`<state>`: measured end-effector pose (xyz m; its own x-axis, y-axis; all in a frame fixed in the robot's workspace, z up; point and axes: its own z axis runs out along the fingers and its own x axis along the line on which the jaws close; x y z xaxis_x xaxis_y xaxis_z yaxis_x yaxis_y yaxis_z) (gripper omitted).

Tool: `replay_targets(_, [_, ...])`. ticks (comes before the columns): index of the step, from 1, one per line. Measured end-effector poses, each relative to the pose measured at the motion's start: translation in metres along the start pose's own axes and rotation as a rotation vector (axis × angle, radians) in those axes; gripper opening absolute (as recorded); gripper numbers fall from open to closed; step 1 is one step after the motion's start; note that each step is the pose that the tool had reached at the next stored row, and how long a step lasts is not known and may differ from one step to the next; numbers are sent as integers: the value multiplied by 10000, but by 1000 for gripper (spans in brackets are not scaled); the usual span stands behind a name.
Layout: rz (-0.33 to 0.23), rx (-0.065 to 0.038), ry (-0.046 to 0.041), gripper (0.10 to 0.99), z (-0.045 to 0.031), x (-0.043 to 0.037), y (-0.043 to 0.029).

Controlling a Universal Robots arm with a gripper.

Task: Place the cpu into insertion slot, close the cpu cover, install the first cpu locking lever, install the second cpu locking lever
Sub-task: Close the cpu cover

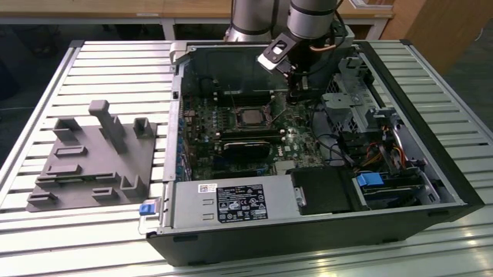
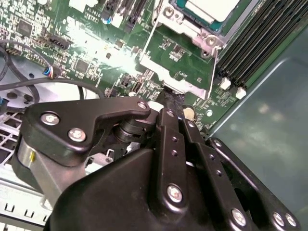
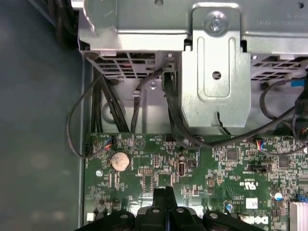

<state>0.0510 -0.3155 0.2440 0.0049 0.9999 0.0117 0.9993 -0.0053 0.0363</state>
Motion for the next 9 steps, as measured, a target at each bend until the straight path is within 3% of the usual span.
replay_targets(9, [0, 0, 1, 122, -3, 0, -84])
